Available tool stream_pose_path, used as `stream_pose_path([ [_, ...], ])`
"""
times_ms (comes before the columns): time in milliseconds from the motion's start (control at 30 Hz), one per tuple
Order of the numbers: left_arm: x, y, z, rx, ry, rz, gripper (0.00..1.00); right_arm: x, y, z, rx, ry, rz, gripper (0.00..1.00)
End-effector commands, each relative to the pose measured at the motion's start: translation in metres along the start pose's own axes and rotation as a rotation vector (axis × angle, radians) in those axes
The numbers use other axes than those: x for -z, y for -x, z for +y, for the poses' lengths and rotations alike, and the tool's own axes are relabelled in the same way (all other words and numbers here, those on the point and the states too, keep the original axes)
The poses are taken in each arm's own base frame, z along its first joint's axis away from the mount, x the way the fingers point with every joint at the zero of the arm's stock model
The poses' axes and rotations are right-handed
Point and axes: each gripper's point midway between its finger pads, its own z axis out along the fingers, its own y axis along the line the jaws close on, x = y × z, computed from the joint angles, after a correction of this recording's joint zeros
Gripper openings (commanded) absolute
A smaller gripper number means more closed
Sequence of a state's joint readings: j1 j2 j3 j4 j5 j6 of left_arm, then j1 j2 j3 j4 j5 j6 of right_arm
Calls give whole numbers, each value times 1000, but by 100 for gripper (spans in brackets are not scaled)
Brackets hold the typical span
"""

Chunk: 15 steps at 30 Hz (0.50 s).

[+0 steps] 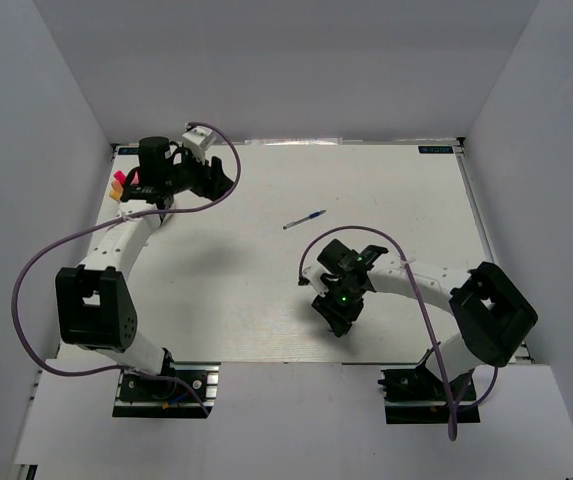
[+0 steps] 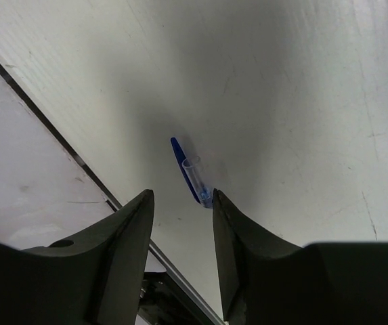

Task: Sort the stationery into containers
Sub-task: Grab a piece of stationery with the right arm

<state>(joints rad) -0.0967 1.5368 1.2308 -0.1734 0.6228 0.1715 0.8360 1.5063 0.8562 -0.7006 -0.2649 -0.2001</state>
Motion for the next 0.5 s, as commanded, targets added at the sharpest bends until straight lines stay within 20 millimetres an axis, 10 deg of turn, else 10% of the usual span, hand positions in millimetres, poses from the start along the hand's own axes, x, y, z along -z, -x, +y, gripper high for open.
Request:
stream_pose_path([
  [0, -2, 25, -1, -36, -2, -45, 73, -5, -5, 4, 35, 27, 32, 46],
  [467, 0, 26, -3, -7, 2, -59, 73, -21, -11, -12, 14, -52, 111, 31],
])
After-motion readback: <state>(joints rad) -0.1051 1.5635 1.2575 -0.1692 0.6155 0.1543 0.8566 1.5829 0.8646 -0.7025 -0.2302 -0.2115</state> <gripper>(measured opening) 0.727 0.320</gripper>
